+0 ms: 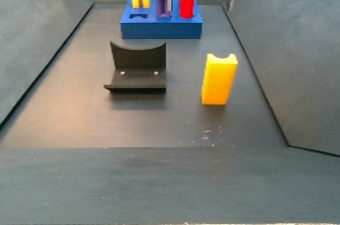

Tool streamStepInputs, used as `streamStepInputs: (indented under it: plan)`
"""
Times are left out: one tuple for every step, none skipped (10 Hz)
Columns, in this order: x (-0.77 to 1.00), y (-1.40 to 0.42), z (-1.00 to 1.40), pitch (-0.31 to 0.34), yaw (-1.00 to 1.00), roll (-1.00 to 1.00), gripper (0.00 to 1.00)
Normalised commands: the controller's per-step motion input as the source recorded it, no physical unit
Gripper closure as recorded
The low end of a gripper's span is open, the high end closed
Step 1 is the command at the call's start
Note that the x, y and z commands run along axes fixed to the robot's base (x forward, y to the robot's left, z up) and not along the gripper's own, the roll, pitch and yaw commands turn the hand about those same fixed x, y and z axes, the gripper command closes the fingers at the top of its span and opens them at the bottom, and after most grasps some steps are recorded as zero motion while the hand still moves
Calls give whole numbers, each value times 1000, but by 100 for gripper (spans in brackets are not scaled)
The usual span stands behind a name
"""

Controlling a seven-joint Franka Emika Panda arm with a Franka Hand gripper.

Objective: Pick up the arch object. Move up. Rotate the arch object. Move to above the board. Insert the arch object.
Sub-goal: Pick up the arch object.

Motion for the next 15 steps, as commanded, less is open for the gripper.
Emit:
streamStepInputs:
  plan:
    - [-426,123,-340,-150,-17,67,0]
    - [-674,217,-466,-230,-97,51,0]
    - [-626,226,-557,-284,-91,36,0]
    - [-140,157,-623,-196,-129,9,0]
    - [0,117,-500,-120,-94,0,0]
    - [0,103,-409,-90,-43,-50,0]
    - [123,77,-420,-63,-26,-73,0]
    - [180,106,-414,-34,-6,-84,0]
    - [89,143,-411,-49,-29,-100,0]
    - [0,240,-317,-73,-80,-214,0]
    - [-74,269,-311,-94,-66,-277,0]
    - [-77,243,-269,-76,-3,-259,0]
    - [-83,157,-277,-59,-9,-260,0]
    - [-77,57,-249,-13,-83,-310,0]
    - [-140,49,-203,-14,-86,-407,0]
